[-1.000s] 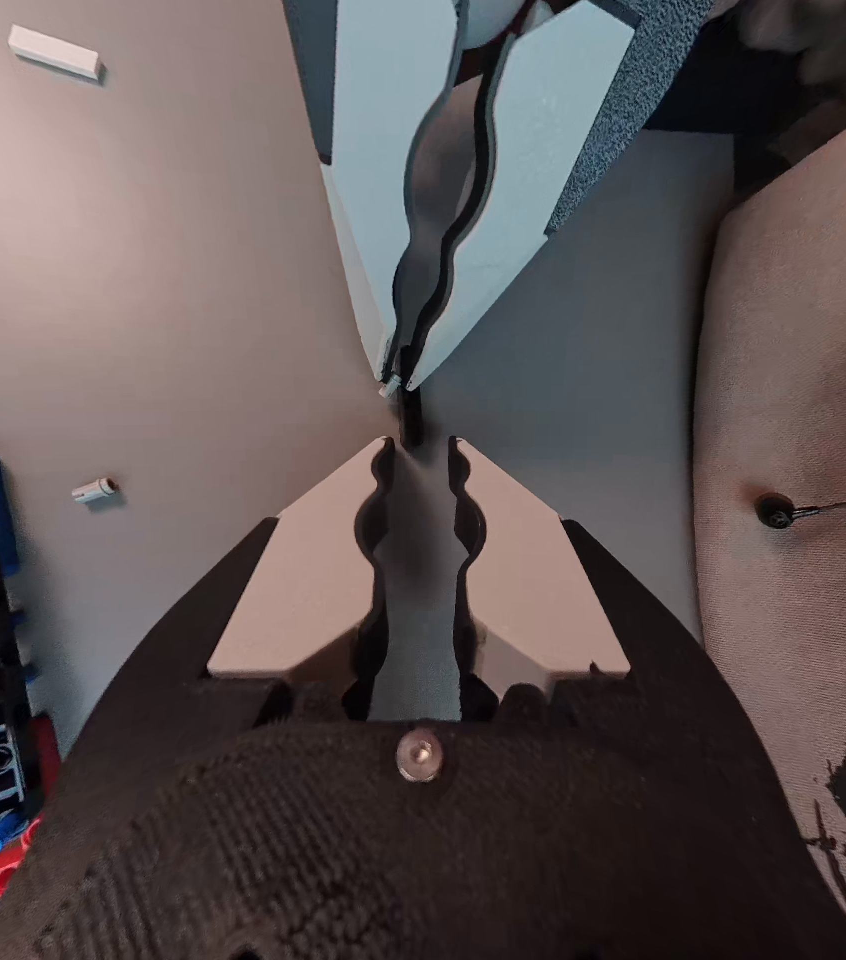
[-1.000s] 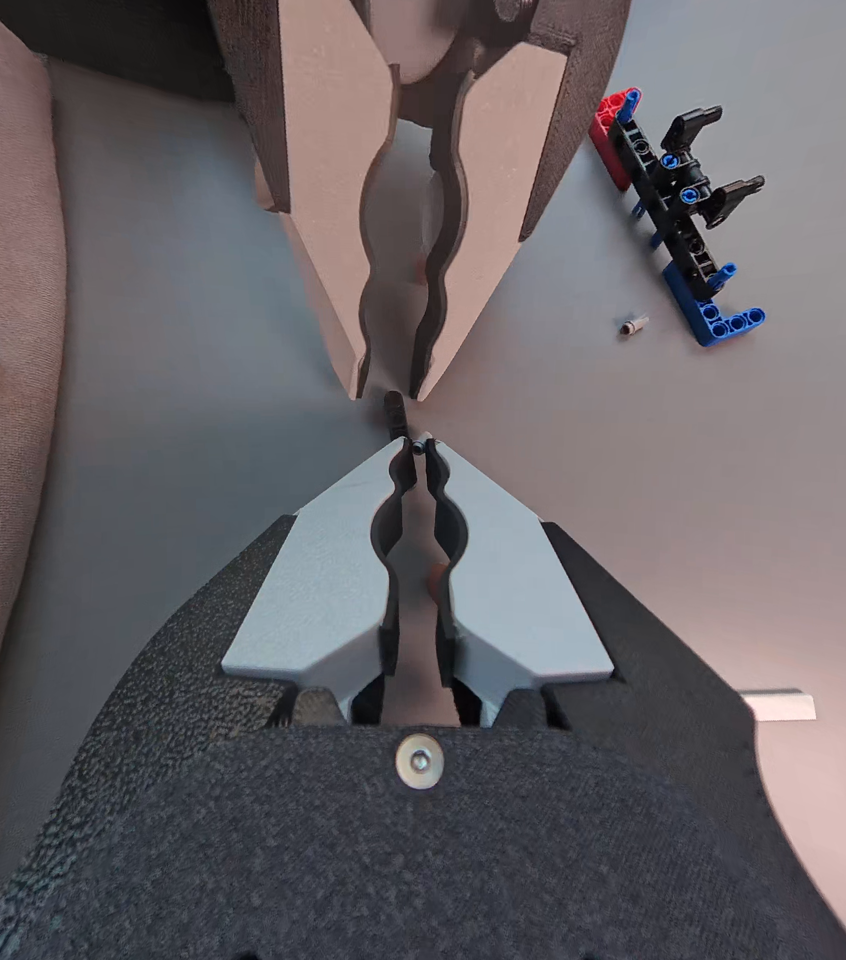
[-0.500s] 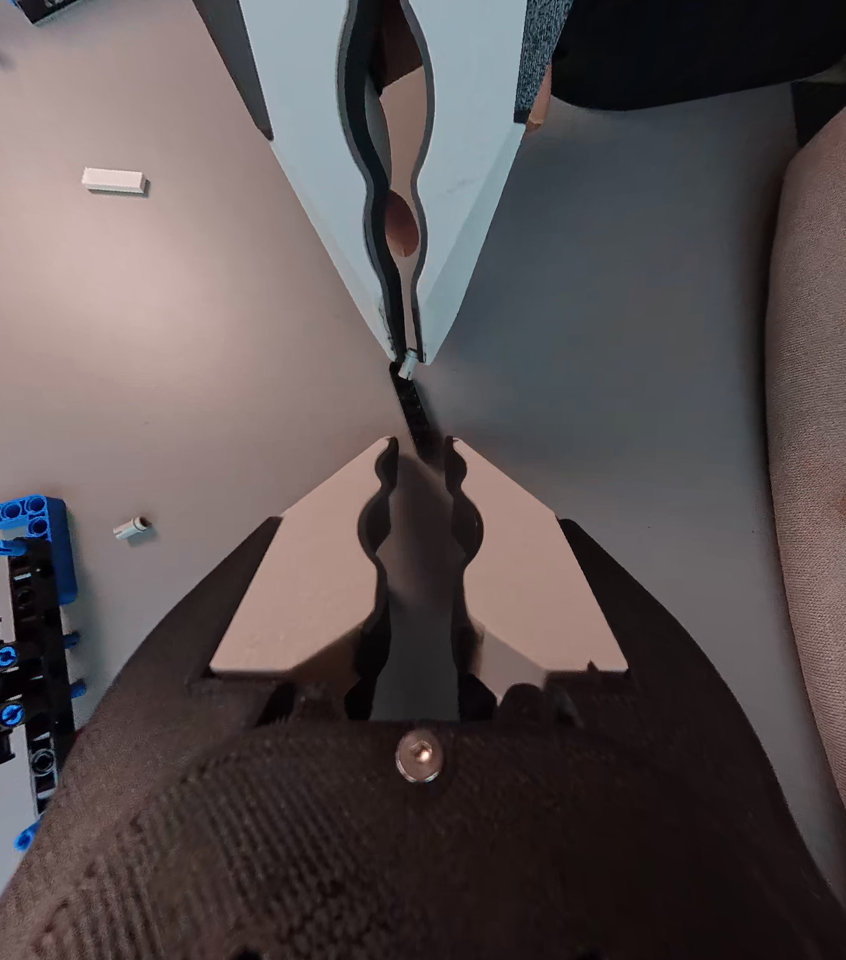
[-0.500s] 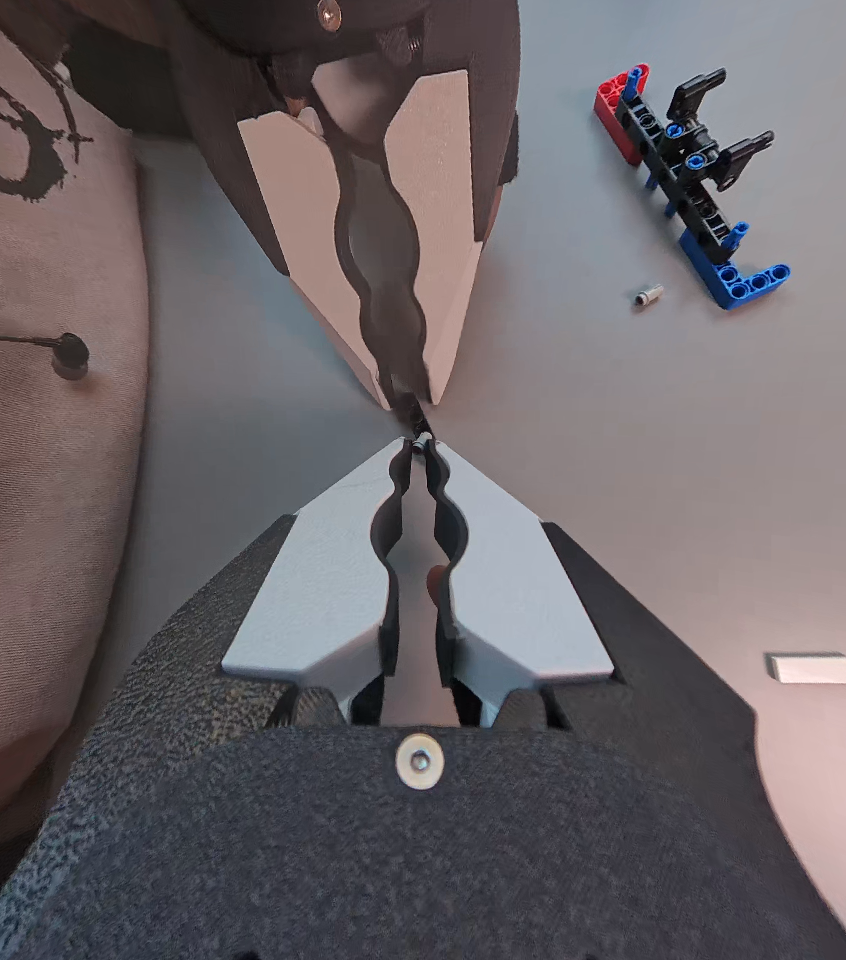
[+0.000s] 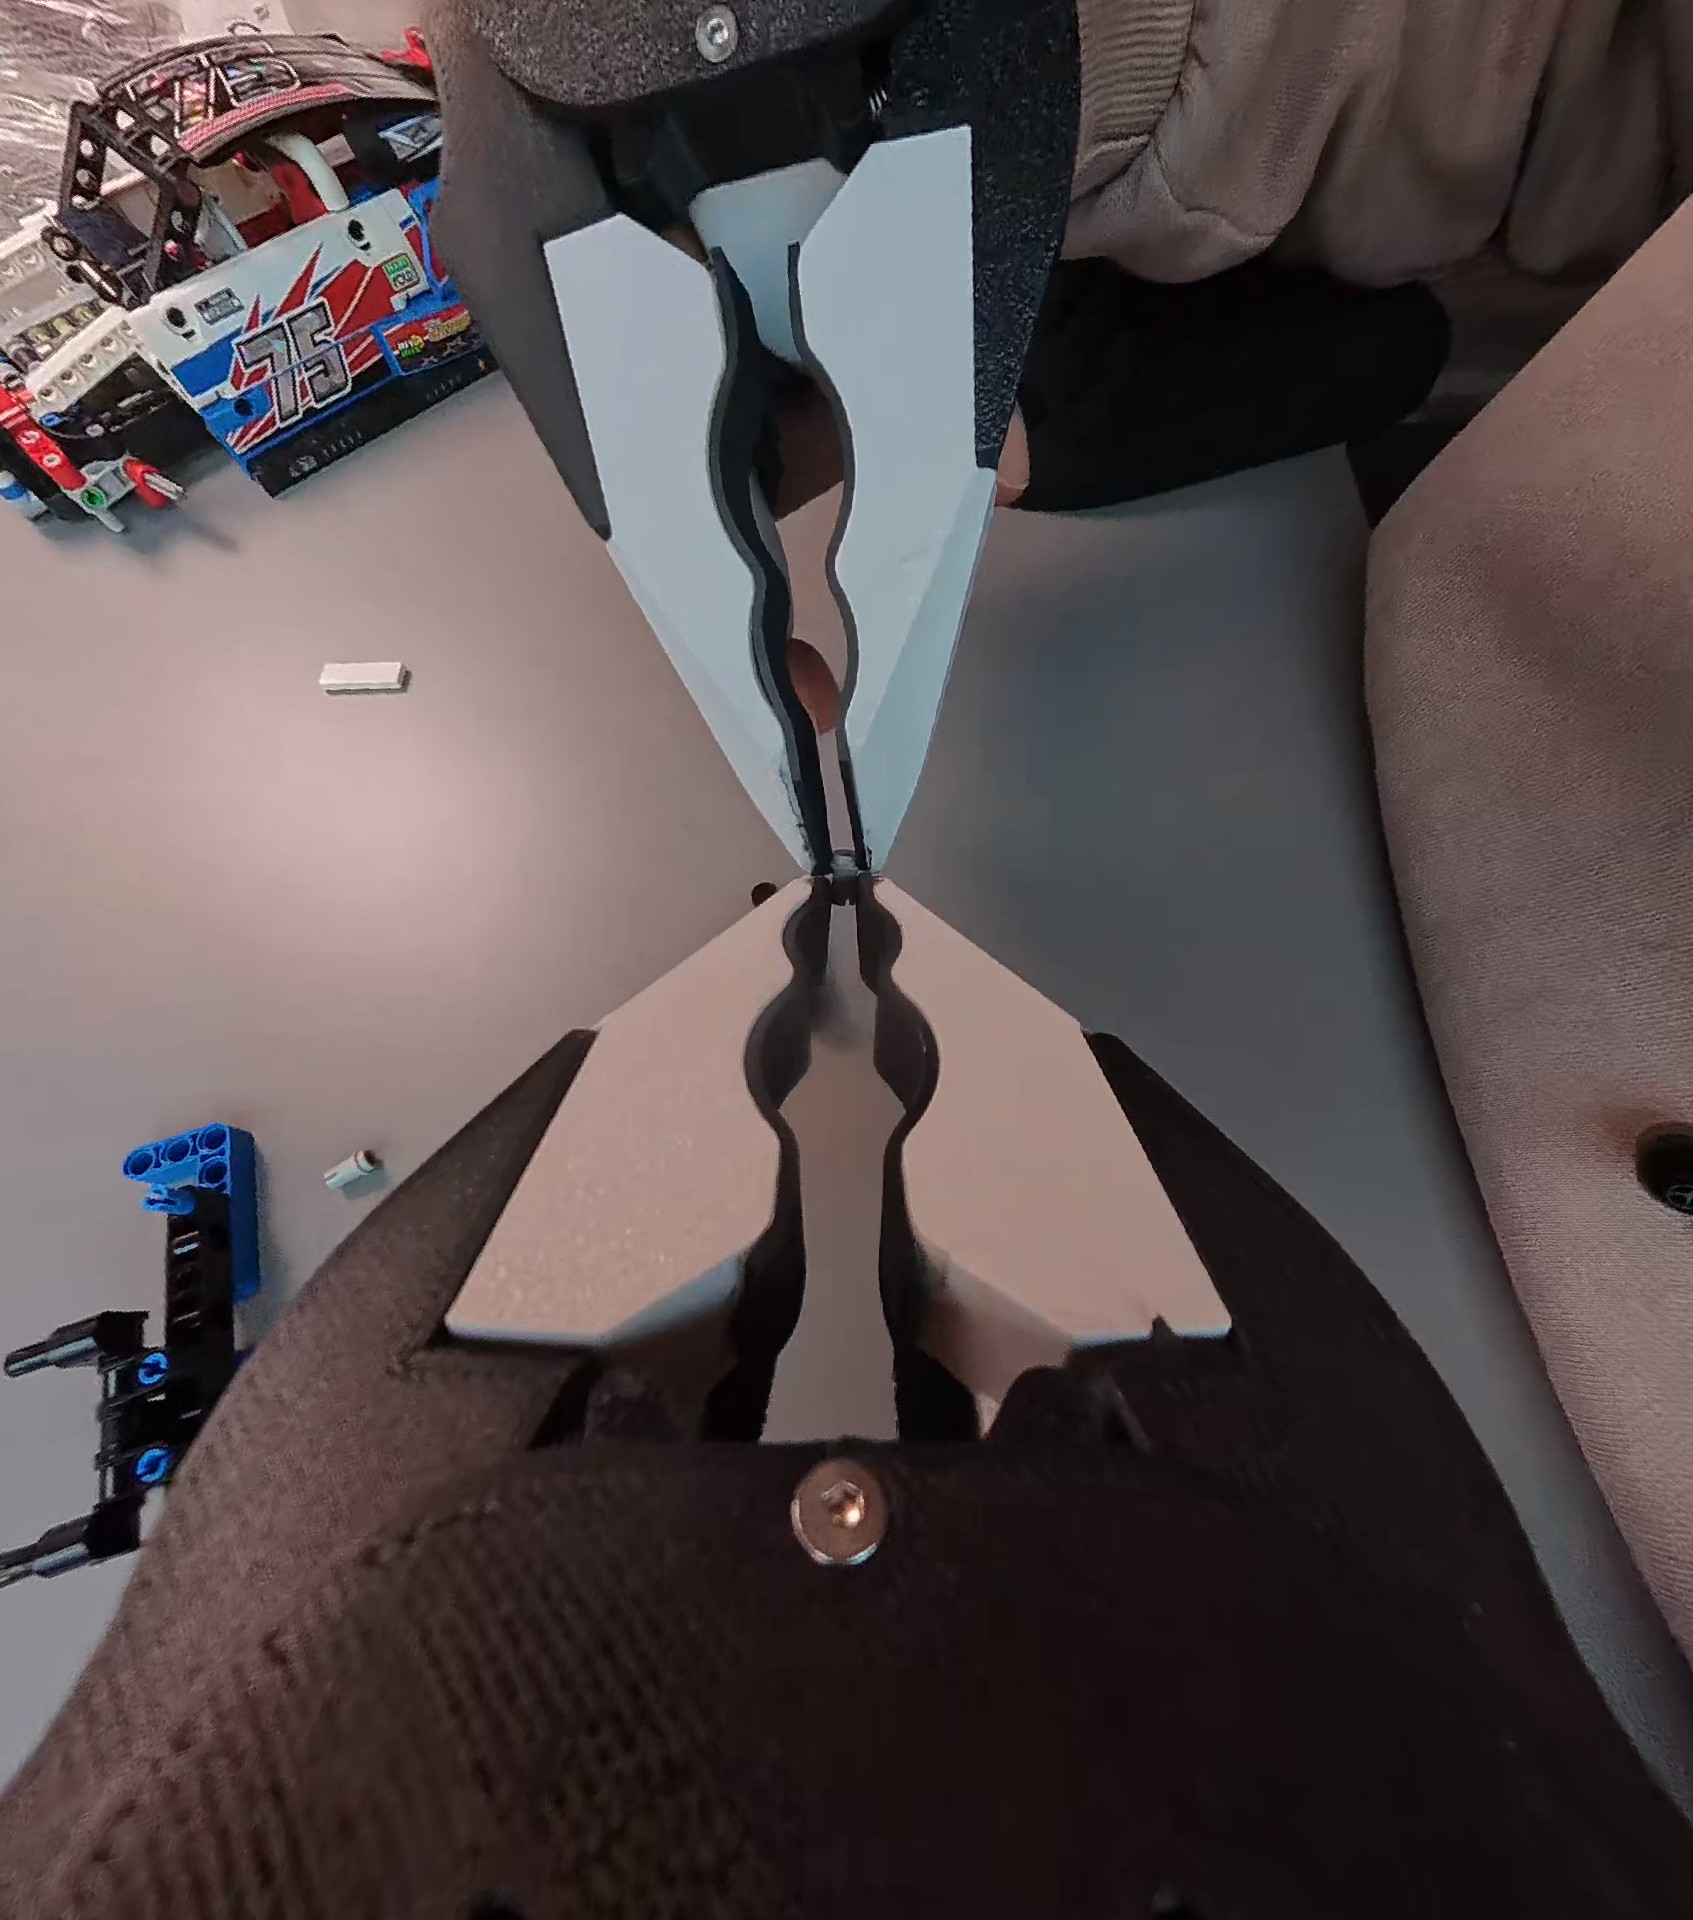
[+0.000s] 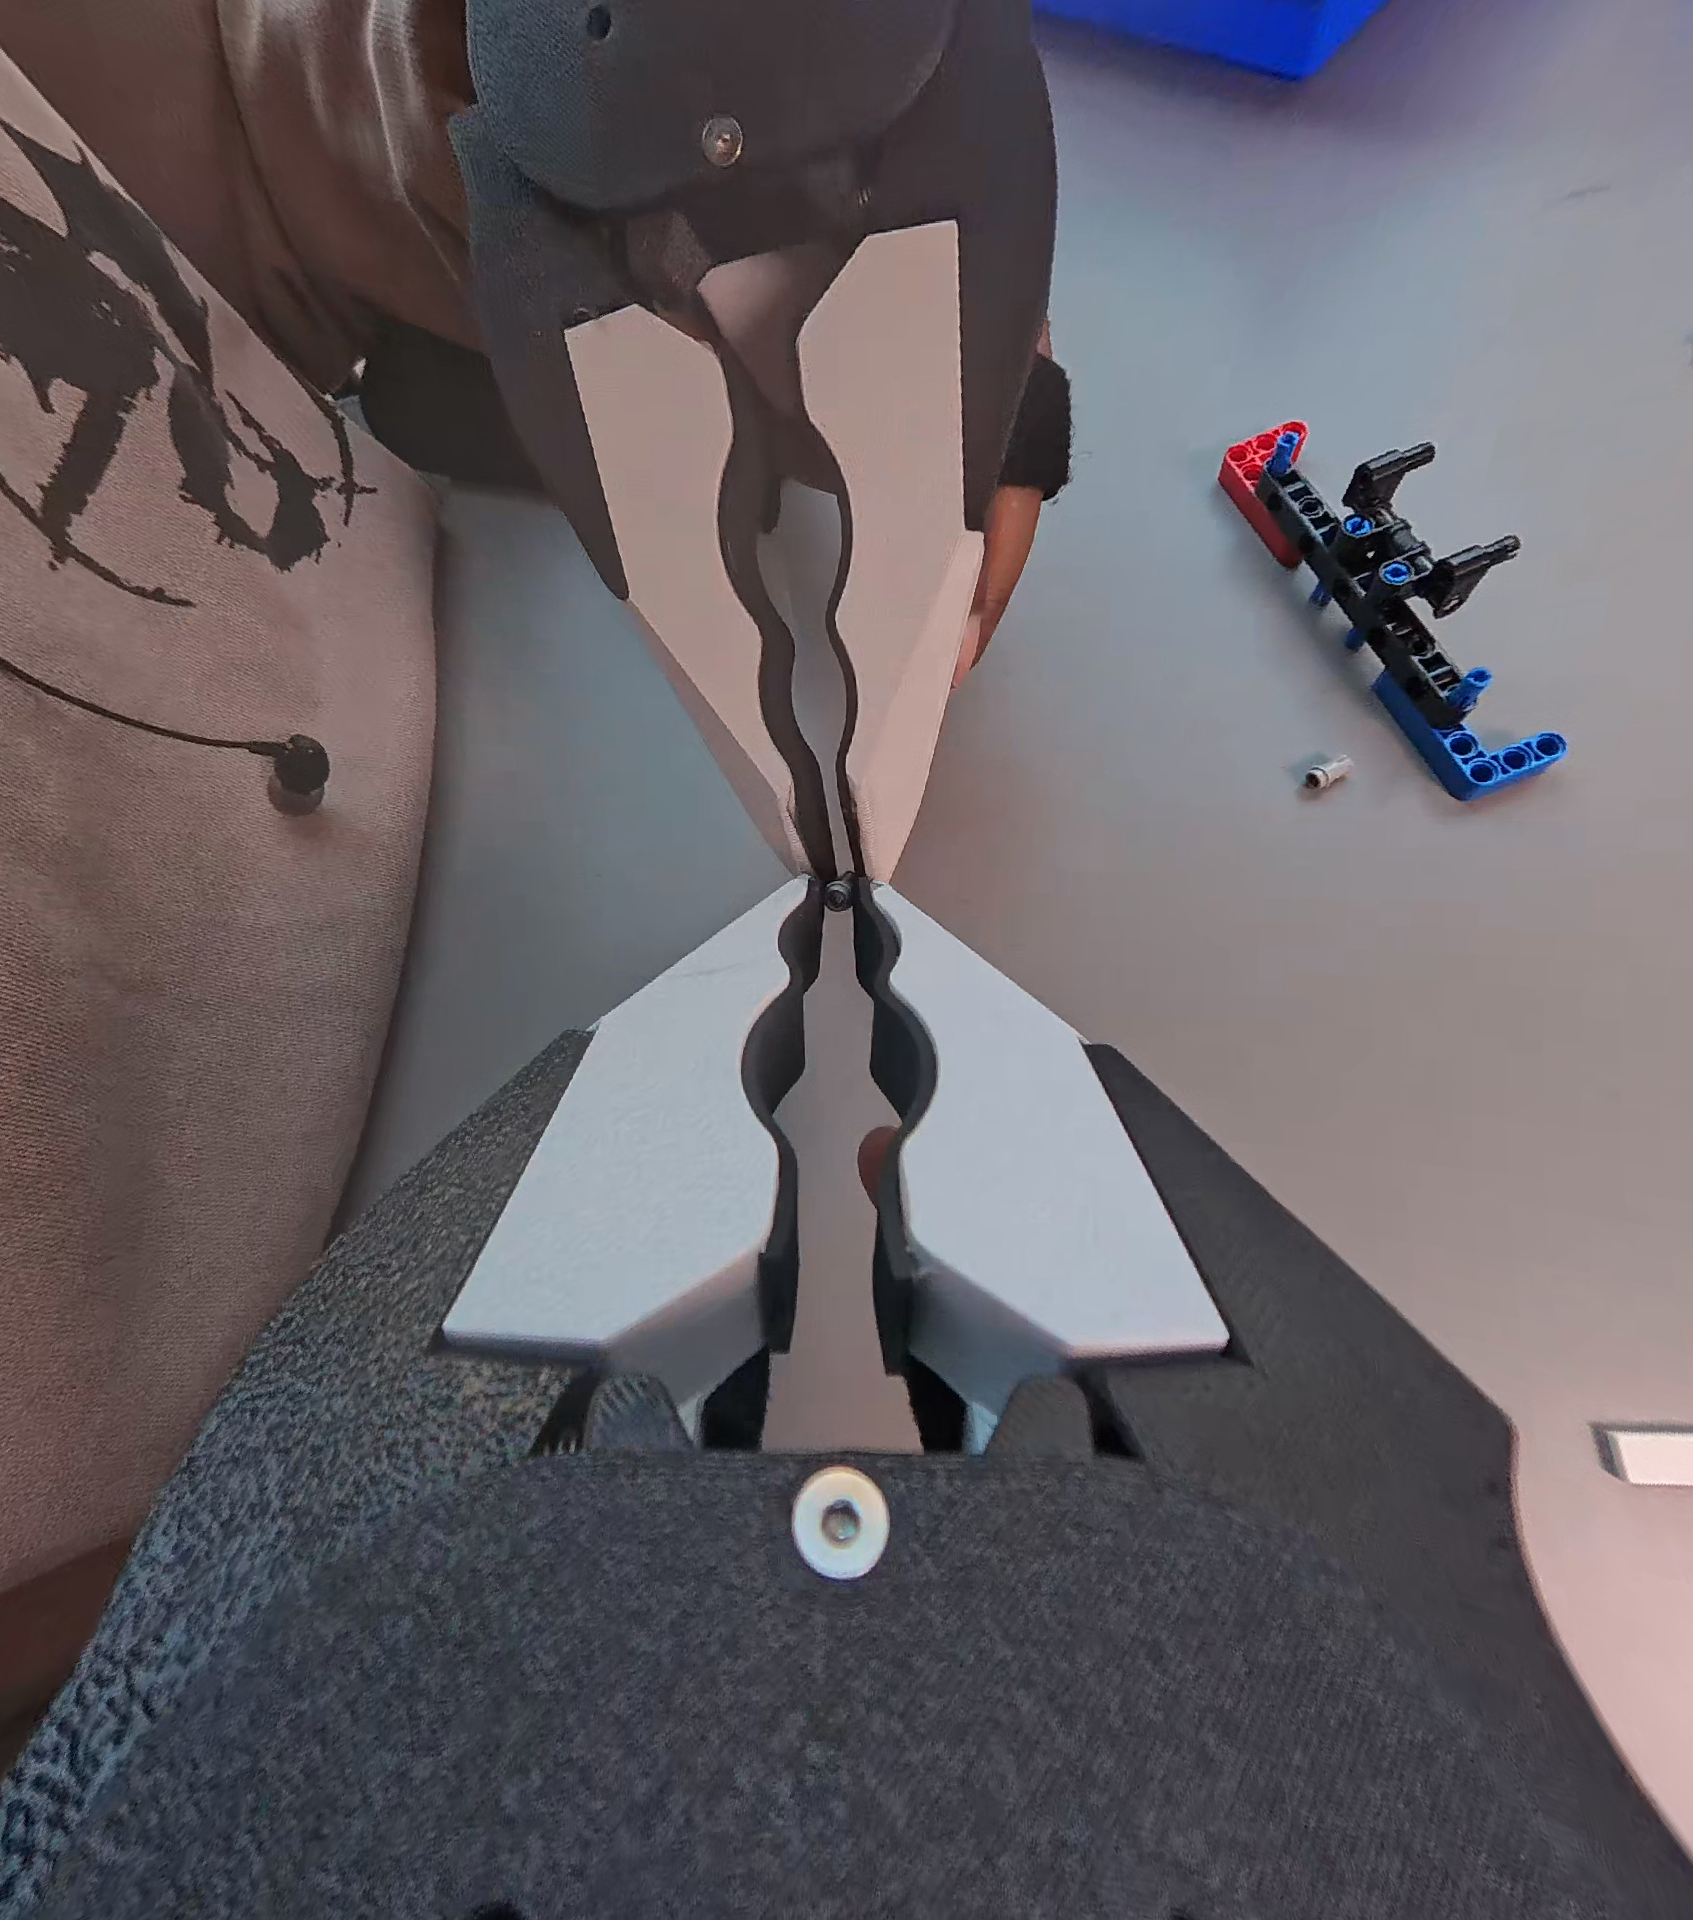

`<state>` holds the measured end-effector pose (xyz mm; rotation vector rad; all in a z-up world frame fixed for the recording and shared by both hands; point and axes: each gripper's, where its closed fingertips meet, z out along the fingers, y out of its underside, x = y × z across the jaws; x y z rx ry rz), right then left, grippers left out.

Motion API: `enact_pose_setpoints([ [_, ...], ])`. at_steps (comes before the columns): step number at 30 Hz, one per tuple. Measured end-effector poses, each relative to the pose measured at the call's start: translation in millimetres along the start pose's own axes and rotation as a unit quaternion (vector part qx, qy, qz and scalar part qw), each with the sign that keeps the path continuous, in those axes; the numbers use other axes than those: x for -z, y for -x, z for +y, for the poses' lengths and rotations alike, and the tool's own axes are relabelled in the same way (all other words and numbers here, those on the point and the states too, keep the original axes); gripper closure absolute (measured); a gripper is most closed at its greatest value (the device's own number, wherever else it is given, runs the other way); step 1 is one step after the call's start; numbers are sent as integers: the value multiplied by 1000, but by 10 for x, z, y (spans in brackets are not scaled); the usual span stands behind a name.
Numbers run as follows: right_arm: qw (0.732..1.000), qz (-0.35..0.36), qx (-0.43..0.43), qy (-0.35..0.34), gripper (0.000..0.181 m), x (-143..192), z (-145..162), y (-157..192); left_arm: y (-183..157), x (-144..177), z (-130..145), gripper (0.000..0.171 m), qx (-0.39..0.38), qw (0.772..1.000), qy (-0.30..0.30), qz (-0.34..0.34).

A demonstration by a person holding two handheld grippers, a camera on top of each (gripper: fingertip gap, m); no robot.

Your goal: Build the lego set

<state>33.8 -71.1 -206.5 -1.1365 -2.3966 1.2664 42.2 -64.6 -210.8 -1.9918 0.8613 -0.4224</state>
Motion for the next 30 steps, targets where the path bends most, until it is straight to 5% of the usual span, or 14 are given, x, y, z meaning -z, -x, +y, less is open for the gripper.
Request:
enact_pose_setpoints([
  [17,980,30,190,42,178,56,-29,207,-226,39,-114,168,137,979,-46,141],
  [21,980,33,183,64,179,91,-26,100,-74,68,-85,160,128,986,-46,97],
  [24,977,39,171,124,179,111,96,-105,92,44,154,152,83,996,11,31],
  [30,959,22,167,229,179,-72,365,-263,54,-143,437,150,65,994,85,13],
])
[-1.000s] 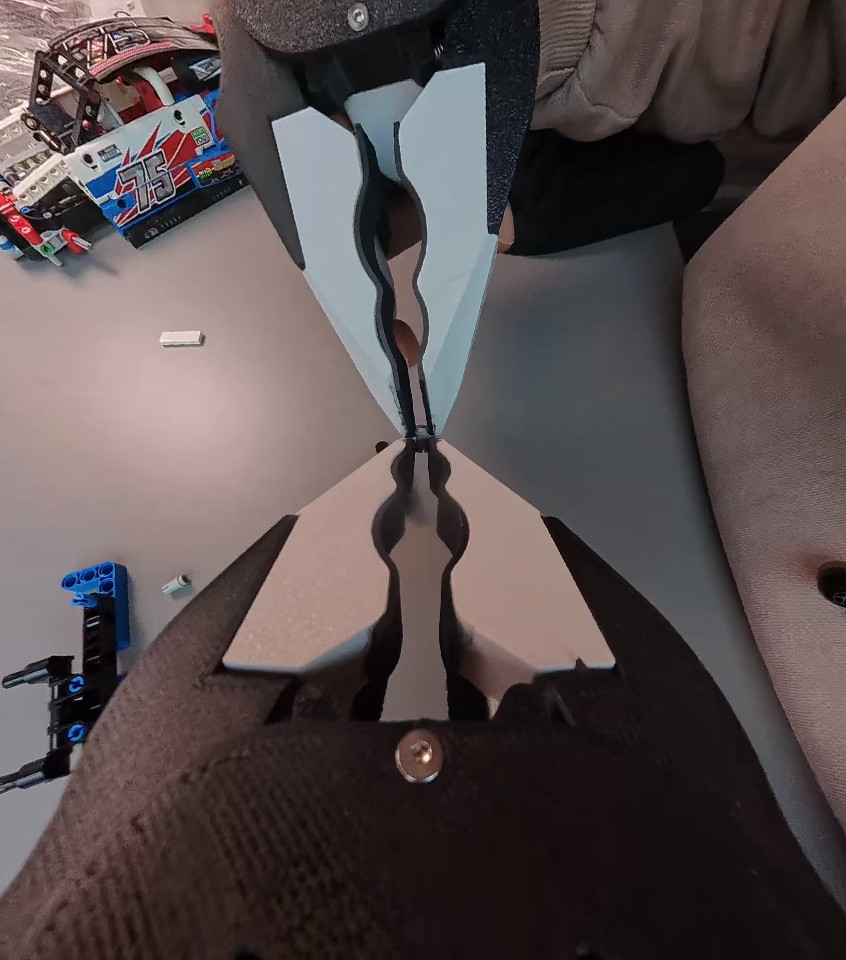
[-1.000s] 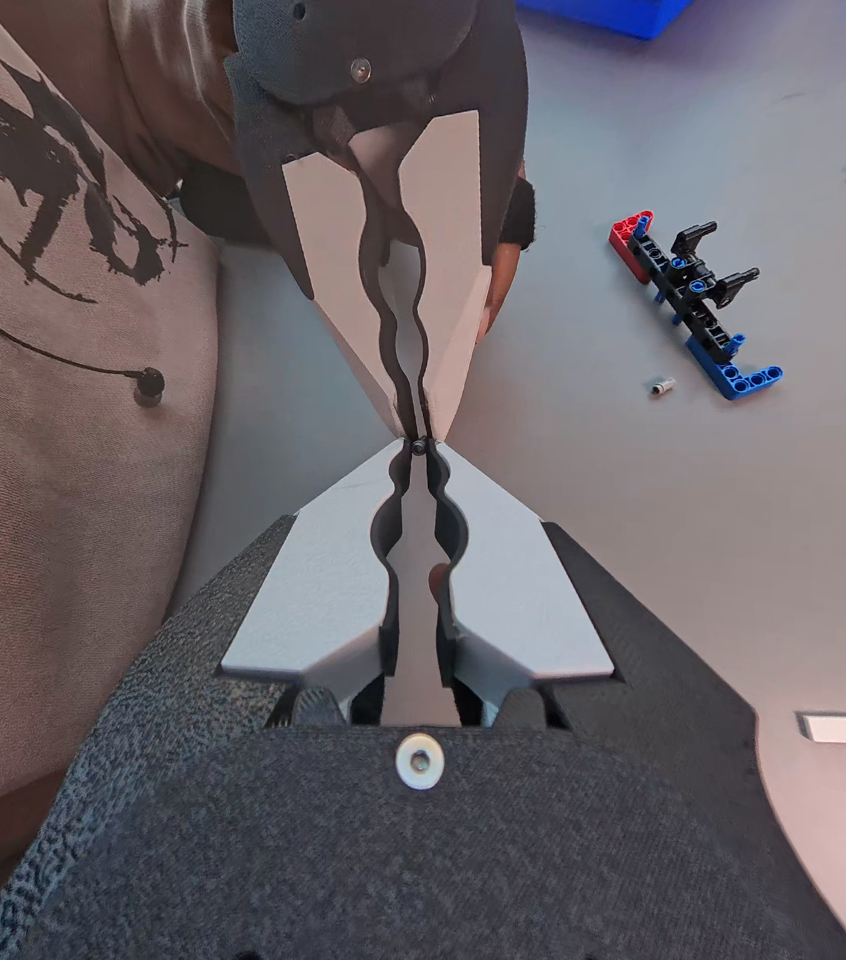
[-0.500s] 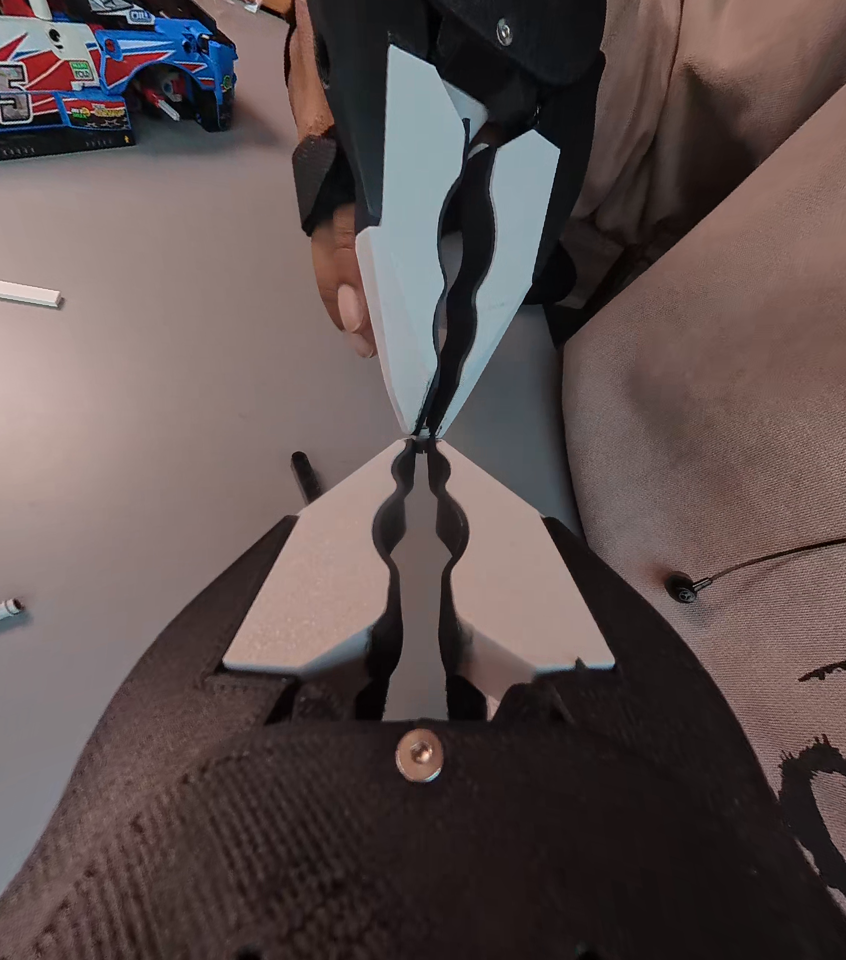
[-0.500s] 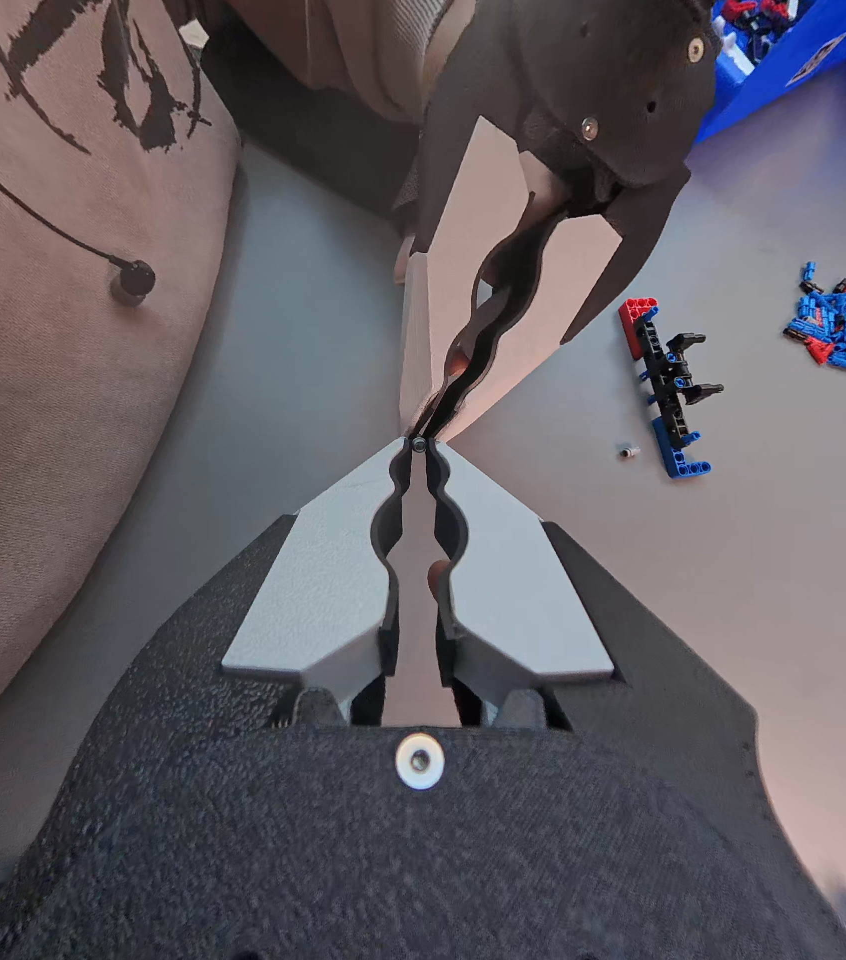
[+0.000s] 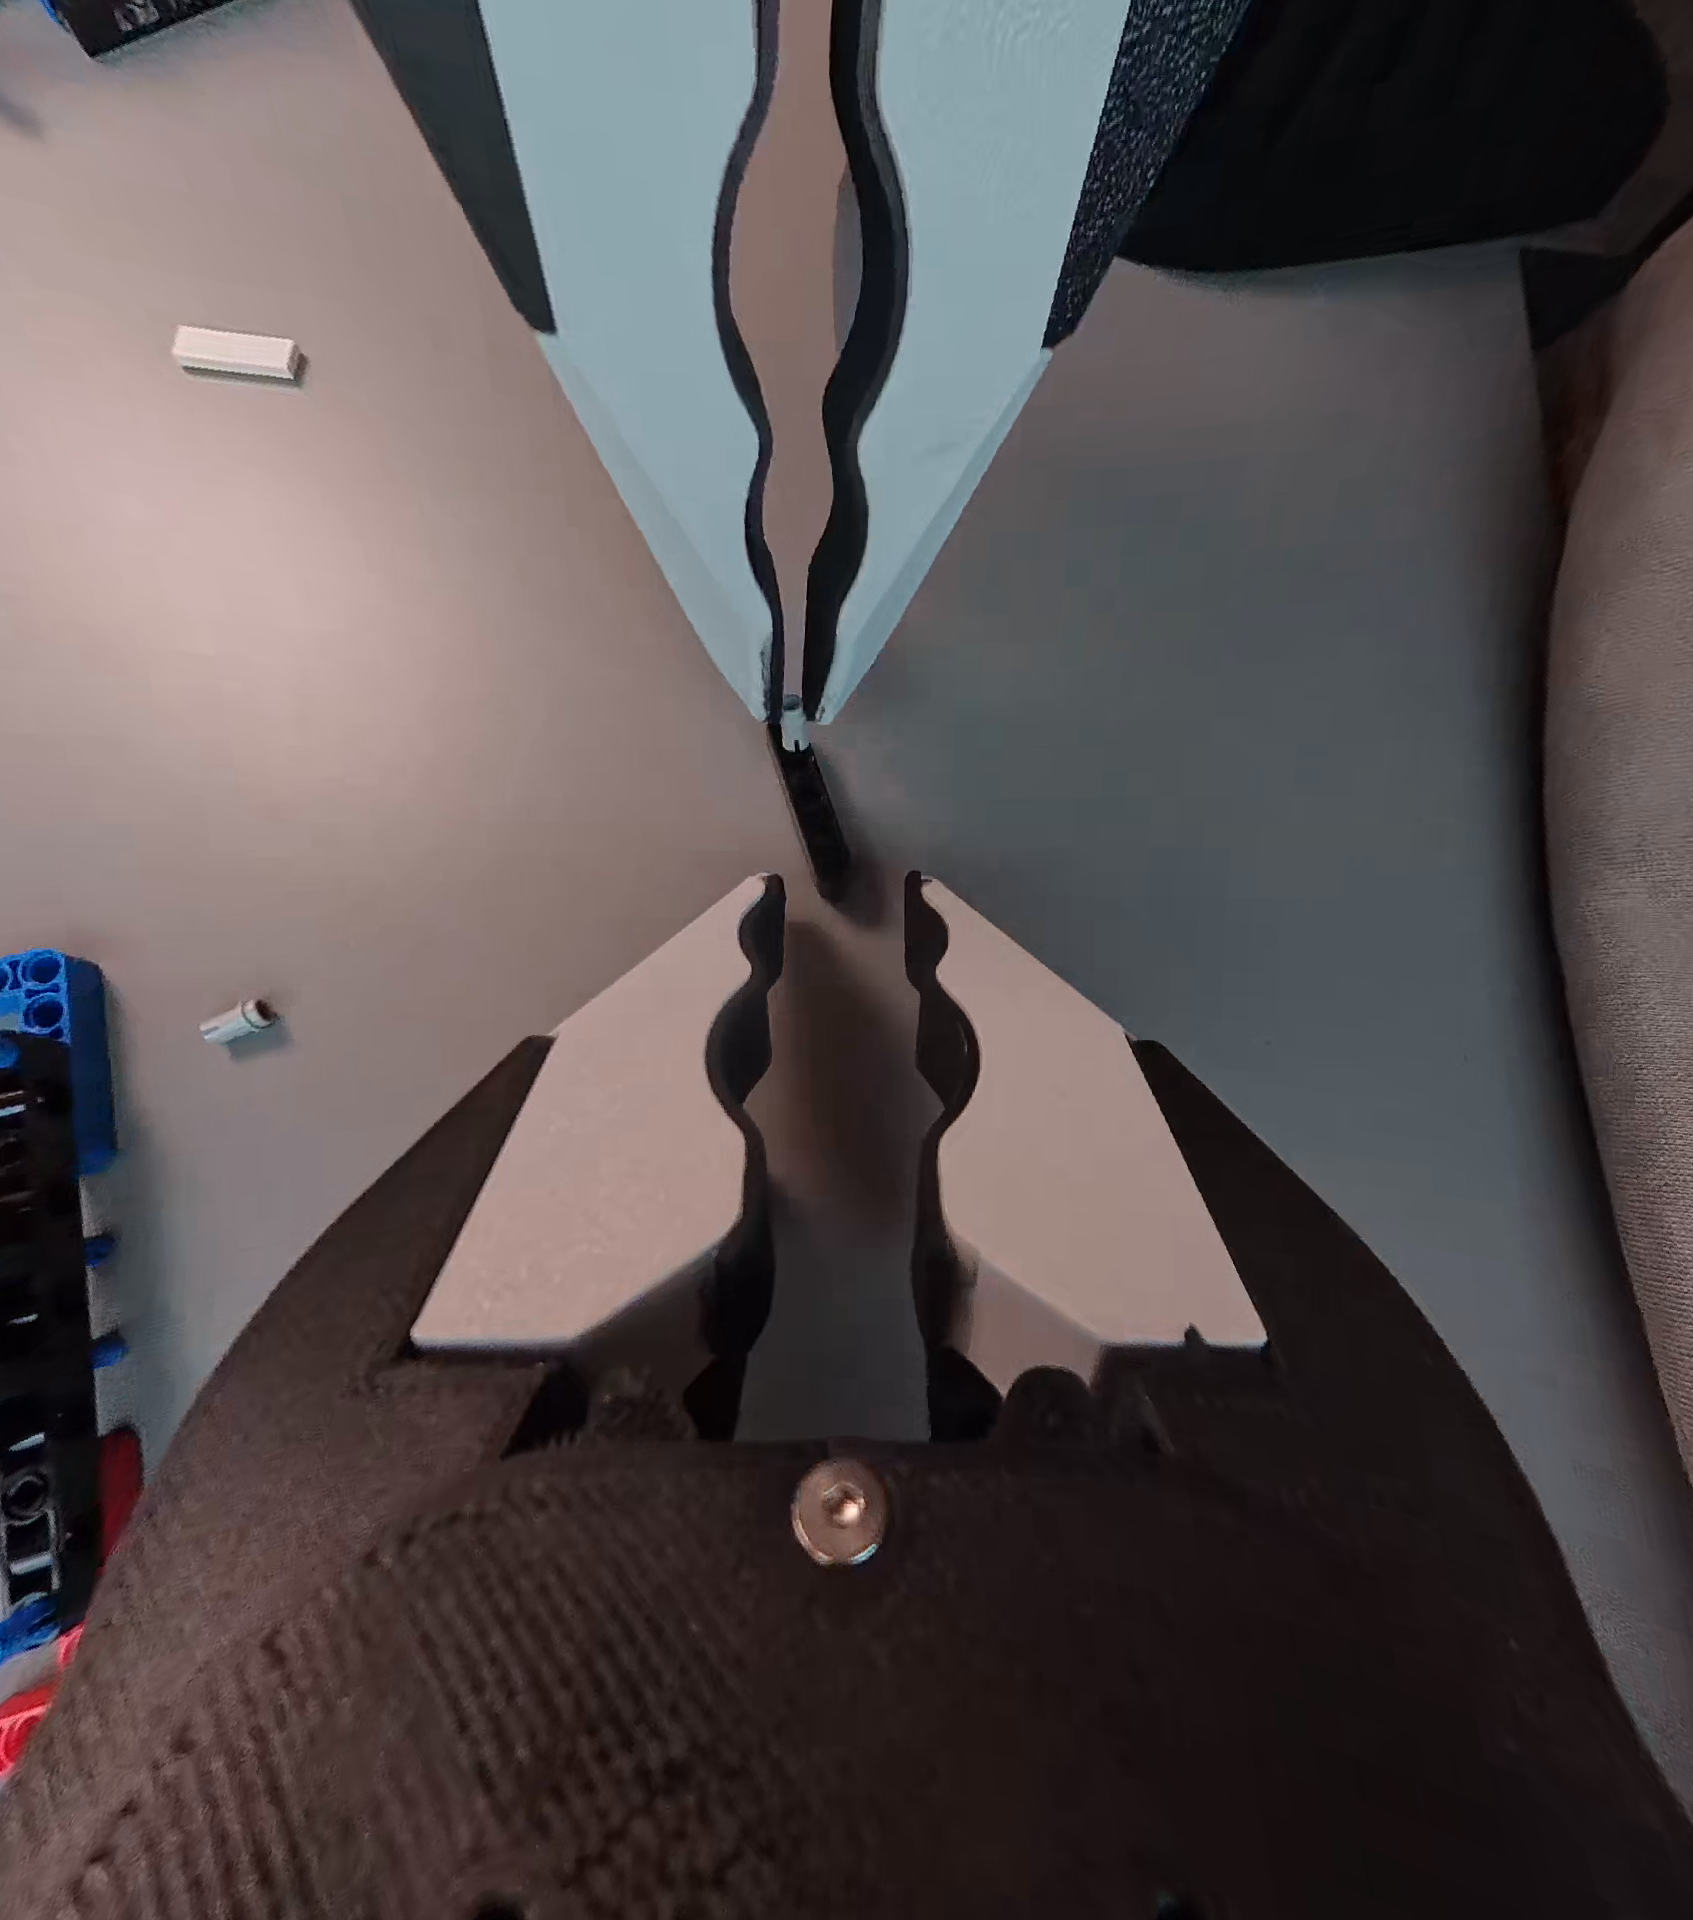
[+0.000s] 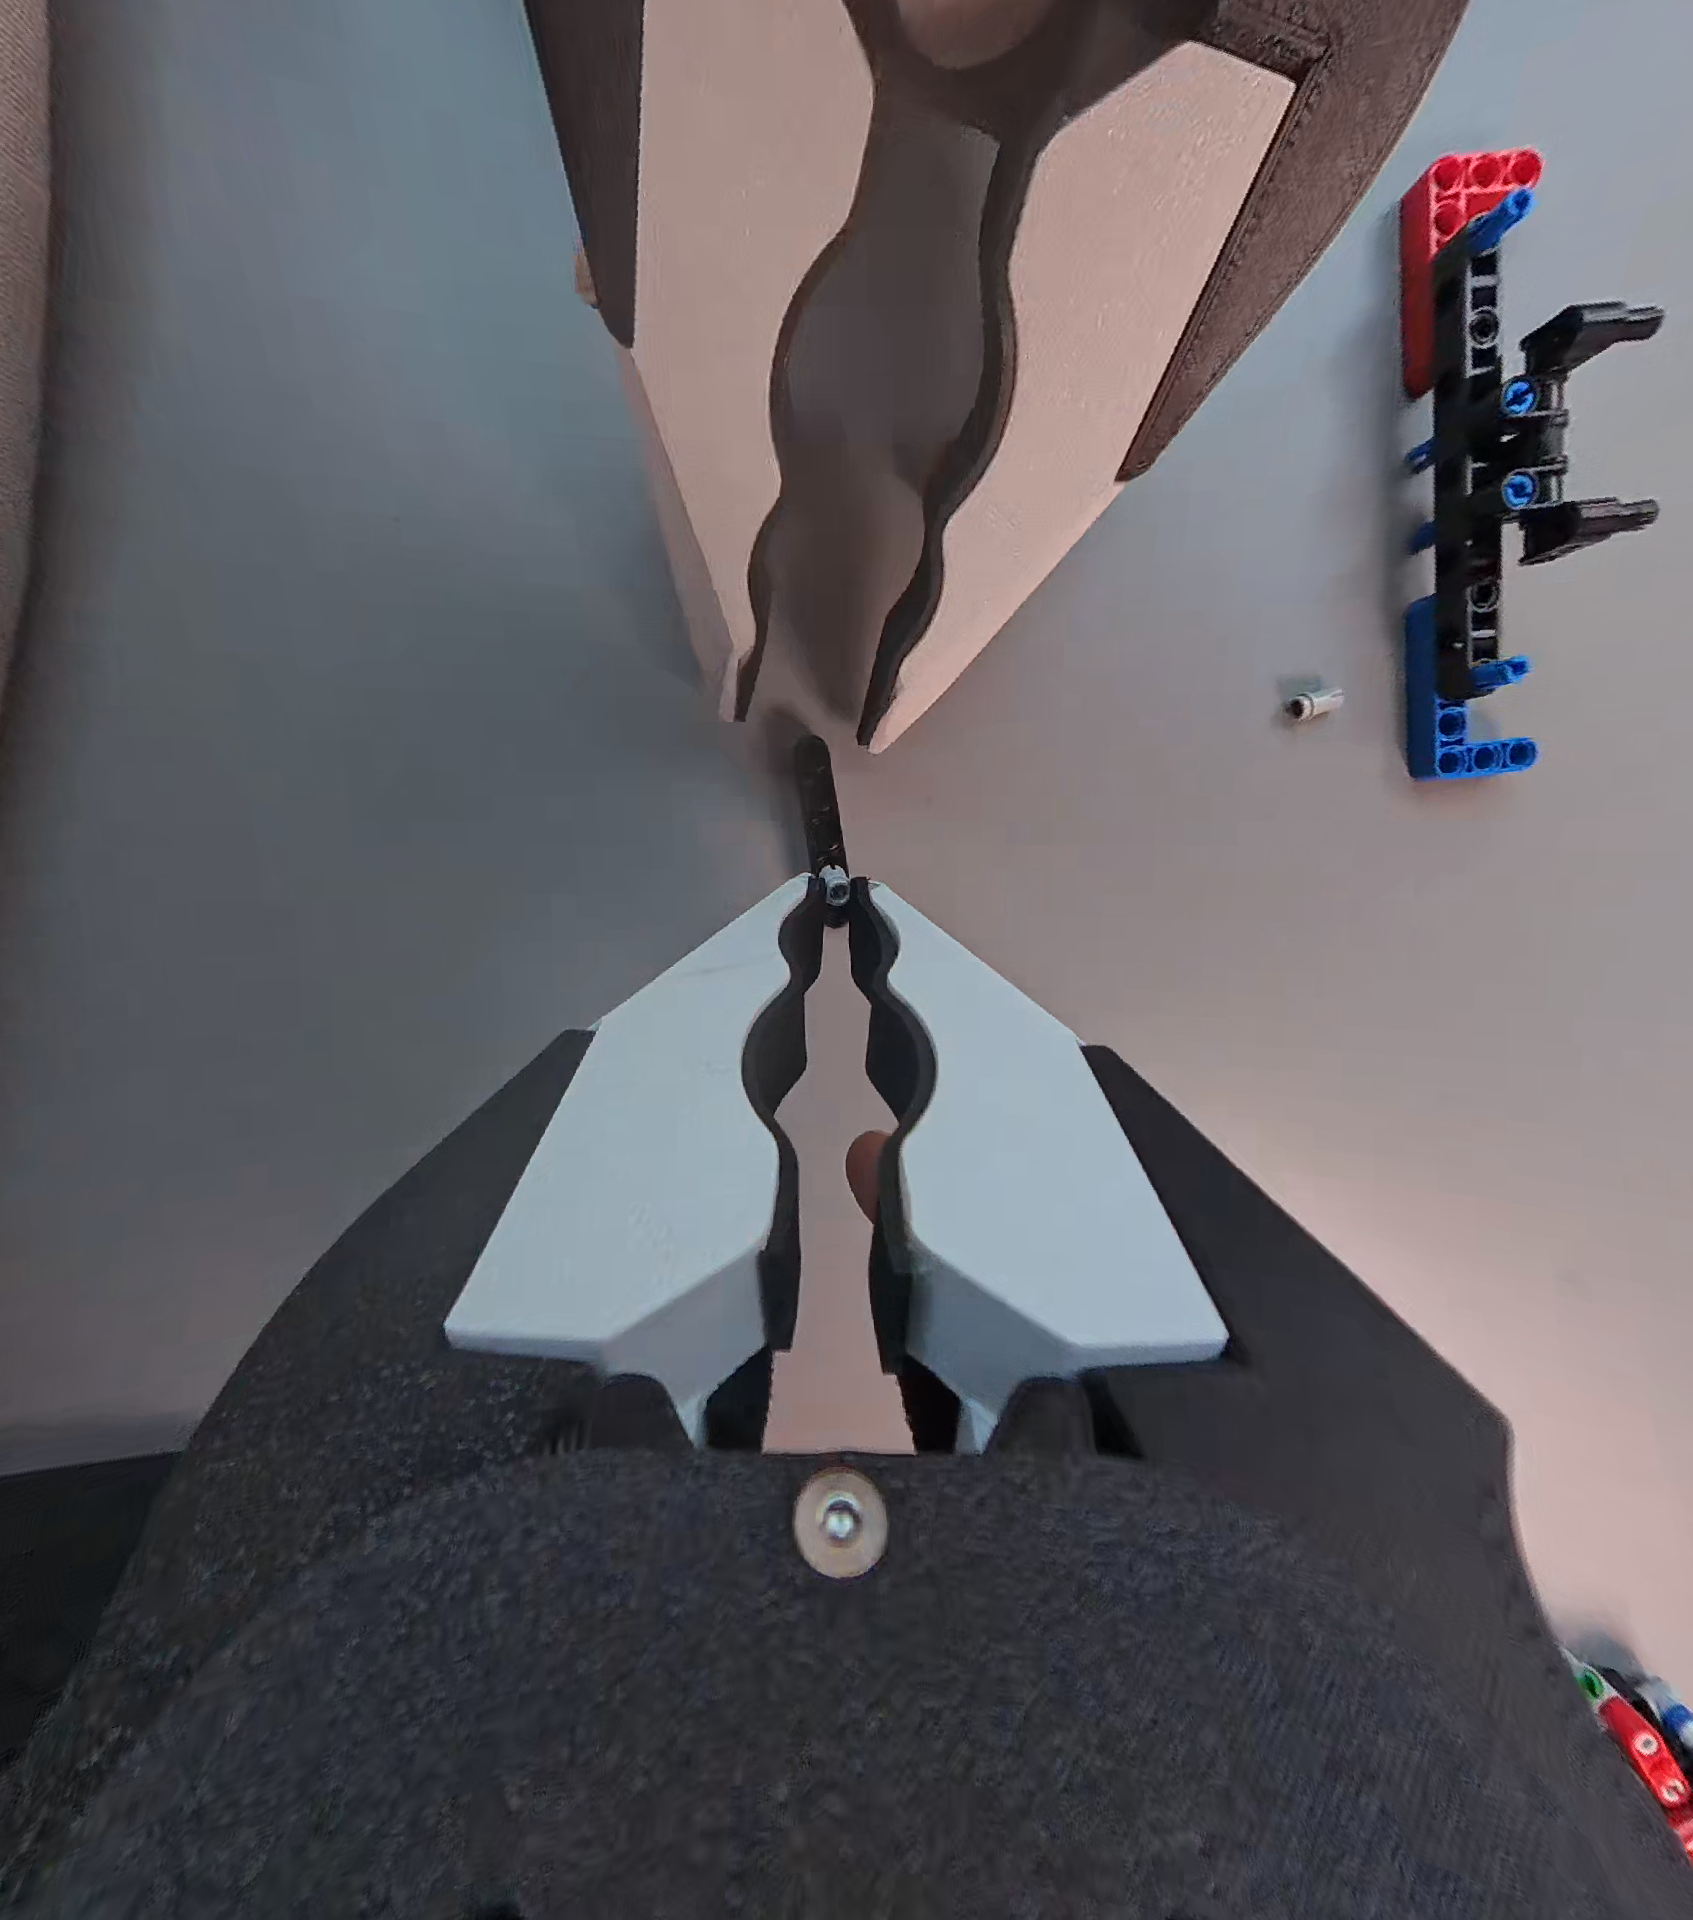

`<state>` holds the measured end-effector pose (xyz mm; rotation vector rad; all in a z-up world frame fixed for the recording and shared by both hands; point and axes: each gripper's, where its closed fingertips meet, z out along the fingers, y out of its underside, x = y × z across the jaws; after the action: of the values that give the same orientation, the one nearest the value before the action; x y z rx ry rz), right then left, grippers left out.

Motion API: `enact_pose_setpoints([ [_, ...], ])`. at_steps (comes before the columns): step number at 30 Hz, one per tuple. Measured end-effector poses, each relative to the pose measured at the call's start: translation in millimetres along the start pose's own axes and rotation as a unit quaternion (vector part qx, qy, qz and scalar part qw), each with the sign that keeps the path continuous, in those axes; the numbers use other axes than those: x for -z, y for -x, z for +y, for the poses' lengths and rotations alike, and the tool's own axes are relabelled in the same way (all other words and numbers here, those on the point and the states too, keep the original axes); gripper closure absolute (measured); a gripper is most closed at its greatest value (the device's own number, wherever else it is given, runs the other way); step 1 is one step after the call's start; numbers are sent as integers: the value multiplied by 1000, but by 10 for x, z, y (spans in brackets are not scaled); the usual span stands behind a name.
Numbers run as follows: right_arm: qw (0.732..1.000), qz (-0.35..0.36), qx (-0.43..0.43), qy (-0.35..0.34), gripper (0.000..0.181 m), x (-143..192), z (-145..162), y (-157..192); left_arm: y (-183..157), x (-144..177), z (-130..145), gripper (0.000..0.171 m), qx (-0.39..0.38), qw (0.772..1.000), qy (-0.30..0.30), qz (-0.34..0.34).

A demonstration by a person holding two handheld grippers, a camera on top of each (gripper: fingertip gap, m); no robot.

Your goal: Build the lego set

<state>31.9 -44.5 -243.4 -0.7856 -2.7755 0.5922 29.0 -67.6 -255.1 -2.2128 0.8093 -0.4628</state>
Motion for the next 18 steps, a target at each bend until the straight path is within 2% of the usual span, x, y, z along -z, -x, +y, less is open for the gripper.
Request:
enact_pose_setpoints([
  [8,999,-14,-1,34,179,-62,23,-3,38,-73,-25,164,-36,998,2,-46],
  [18,998,-5,9,66,179,-71,34,7,62,-84,-34,165,-48,997,0,-55],
])
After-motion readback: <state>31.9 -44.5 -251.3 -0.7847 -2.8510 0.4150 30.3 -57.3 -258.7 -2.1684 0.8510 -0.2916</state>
